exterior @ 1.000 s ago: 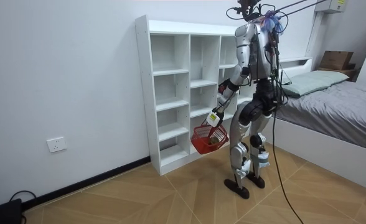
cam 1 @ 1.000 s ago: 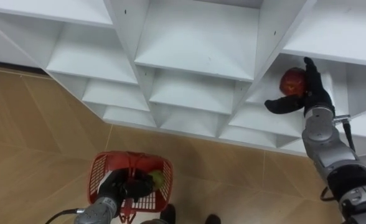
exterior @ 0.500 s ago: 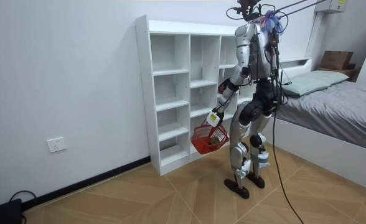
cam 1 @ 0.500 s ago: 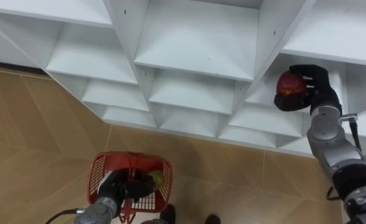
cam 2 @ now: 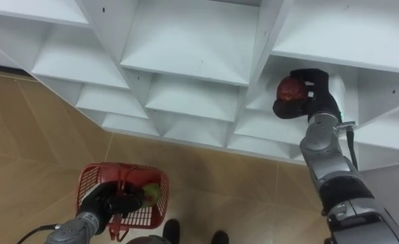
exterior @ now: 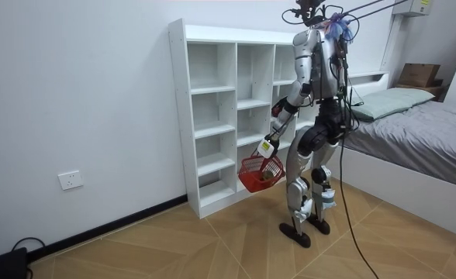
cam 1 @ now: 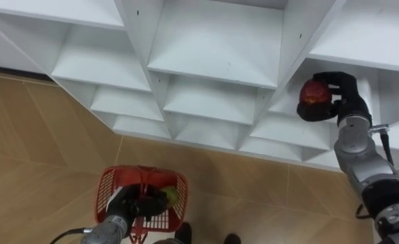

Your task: Collect fruits from the closet

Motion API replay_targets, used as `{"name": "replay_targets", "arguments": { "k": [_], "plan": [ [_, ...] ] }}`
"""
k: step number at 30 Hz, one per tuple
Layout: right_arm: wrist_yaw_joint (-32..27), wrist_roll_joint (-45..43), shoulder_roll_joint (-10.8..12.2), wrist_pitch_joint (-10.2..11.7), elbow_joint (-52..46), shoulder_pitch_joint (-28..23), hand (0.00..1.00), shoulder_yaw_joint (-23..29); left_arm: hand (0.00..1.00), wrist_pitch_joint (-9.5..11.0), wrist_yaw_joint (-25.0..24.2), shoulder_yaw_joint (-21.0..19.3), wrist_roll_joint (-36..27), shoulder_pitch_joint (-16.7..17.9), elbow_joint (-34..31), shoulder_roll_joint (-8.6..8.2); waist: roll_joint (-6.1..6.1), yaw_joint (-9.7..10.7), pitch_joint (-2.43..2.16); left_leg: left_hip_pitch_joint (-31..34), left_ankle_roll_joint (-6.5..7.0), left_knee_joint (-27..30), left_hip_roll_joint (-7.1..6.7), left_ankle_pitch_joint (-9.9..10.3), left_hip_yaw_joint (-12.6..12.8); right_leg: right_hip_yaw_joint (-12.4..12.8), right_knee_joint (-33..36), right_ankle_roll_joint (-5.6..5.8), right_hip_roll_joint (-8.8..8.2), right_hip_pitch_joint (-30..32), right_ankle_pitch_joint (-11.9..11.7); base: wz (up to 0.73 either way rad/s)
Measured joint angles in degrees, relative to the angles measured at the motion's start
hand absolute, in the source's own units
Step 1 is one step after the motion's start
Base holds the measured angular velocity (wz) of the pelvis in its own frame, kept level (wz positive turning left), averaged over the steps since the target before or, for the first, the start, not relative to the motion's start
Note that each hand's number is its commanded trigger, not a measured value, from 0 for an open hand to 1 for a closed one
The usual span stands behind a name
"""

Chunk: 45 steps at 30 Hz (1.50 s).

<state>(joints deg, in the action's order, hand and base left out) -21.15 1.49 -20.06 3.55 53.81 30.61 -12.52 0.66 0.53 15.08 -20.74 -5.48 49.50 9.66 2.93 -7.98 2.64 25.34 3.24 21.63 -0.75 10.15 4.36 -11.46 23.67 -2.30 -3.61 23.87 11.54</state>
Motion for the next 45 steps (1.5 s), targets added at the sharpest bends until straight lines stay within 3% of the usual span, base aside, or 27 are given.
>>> {"name": "replay_targets", "arguments": {
  "k": [14, 22, 28, 31, 33, 42, 45],
  "plan": [
    [0.71, -0.07, 0.07, 0.03, -1.08, -0.13, 1.00, -0.39, 1.00, -0.08, 0.00, 0.46, -0.44, 0.05, 0.00, 0.00, 0.00, 0.27, -0.01, -0.50, 0.01, -0.02, 0.00, -0.06, -0.14, -0.35, -0.44, 0.00, 0.01, -0.78, 0.00, 0.01],
    [1.49, -4.08, 1.78, 0.85, -6.51, -4.63, 1.00, -0.10, 1.00, 0.01, -0.28, -0.29, -1.17, 0.46, -1.22, 0.13, 0.04, 1.69, -0.19, -4.04, 0.01, -0.85, 0.01, -0.06, -0.13, -0.82, -2.04, 0.00, 0.13, -4.87, -0.02, 0.03],
    [4.54, -3.71, 2.63, 0.85, -11.60, -9.78, 1.00, -0.51, 1.00, 0.71, -1.25, -0.23, -2.34, 1.19, -2.29, 0.05, -0.21, 3.00, -0.74, -7.92, -0.01, -1.79, 0.00, -0.04, -0.33, -1.08, -3.59, 0.08, 0.36, -9.13, -0.15, 0.02],
    [6.03, -4.41, 2.62, 0.82, -13.51, -12.43, 1.00, -0.75, 1.00, 0.71, -1.32, -0.37, -2.33, 1.89, -2.34, -0.01, -0.65, 3.31, -2.24, -10.08, -0.04, -2.99, 0.02, -0.08, 0.06, -0.44, -5.43, 0.27, 0.70, -11.18, -0.47, -0.07],
    [7.66, -4.15, 2.64, 0.92, -18.46, -16.04, 1.00, -0.31, 1.00, 0.76, -1.76, -1.43, -2.33, 3.00, -3.58, 0.00, -1.25, 3.76, -2.81, -11.45, -0.04, -3.41, 0.04, -0.08, 0.13, -0.44, -6.16, 0.38, 0.84, -12.83, -0.74, -0.02],
    [14.10, -3.87, 5.19, 0.95, -25.63, -25.05, 1.00, -1.59, 1.00, 1.69, -3.43, -2.19, -2.27, 6.23, -8.00, -0.11, -1.10, 4.77, -2.75, -17.03, -0.13, -6.51, 0.02, -0.13, 1.36, 0.57, -8.35, 0.56, 1.11, -17.50, -0.84, -0.07],
    [15.67, -3.80, 5.18, 0.95, -27.75, -27.00, 1.00, -1.86, 1.00, 2.35, -3.81, -2.19, -2.28, 6.59, -9.19, -0.12, -0.65, 4.85, -2.46, -17.46, -0.15, -6.96, 0.01, -0.14, 1.33, 0.52, -9.03, 0.62, 1.19, -17.97, -0.92, 0.00]
  ]
}}
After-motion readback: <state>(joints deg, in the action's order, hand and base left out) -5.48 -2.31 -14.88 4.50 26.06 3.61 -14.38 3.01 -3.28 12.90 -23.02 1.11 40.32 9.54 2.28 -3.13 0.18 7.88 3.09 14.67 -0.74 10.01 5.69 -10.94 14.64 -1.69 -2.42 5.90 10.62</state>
